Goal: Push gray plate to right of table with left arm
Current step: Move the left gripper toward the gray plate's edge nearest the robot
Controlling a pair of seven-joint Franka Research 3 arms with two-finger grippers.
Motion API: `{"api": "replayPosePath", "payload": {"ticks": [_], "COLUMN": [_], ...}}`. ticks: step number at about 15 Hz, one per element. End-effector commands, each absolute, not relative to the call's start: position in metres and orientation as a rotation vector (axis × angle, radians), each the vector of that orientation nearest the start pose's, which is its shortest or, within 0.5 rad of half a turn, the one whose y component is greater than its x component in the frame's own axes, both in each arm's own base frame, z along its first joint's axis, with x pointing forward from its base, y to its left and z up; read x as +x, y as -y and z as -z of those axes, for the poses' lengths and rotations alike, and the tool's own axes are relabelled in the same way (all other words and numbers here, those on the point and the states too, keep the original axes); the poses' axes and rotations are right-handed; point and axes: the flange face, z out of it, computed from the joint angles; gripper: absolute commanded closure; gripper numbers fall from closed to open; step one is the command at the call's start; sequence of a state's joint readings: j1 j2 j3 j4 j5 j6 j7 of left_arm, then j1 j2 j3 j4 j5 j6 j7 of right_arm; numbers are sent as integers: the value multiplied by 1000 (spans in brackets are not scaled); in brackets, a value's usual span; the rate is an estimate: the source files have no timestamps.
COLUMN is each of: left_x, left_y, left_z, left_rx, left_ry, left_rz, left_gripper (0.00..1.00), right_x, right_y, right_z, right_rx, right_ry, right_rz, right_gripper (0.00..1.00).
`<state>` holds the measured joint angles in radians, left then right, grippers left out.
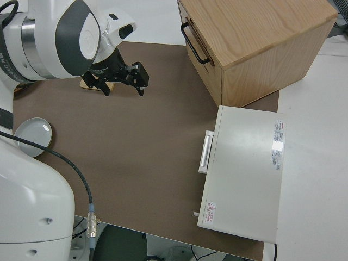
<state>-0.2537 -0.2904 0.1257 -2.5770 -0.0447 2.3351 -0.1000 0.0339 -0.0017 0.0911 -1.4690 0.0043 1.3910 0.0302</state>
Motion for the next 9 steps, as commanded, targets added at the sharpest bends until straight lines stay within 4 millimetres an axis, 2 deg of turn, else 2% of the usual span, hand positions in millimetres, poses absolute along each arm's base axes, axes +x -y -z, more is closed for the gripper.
{"api": "replayPosePath", "payload": {"ticks": [1,9], "left_x": [416,421], "left_y": [57,57], "left_z": [-343,-309], "left_rx": [-3205,-3188], "left_ry": [41,91], "left_rz": [84,43], "left_gripper": [9,9], "right_x": [527,527], "right_y": [-64,-65], "right_z": [-660,-661], "right_rx": [-3130,-3130], "right_ry": [142,147], "right_rz": [-128,-126], "right_gripper": [17,17]}}
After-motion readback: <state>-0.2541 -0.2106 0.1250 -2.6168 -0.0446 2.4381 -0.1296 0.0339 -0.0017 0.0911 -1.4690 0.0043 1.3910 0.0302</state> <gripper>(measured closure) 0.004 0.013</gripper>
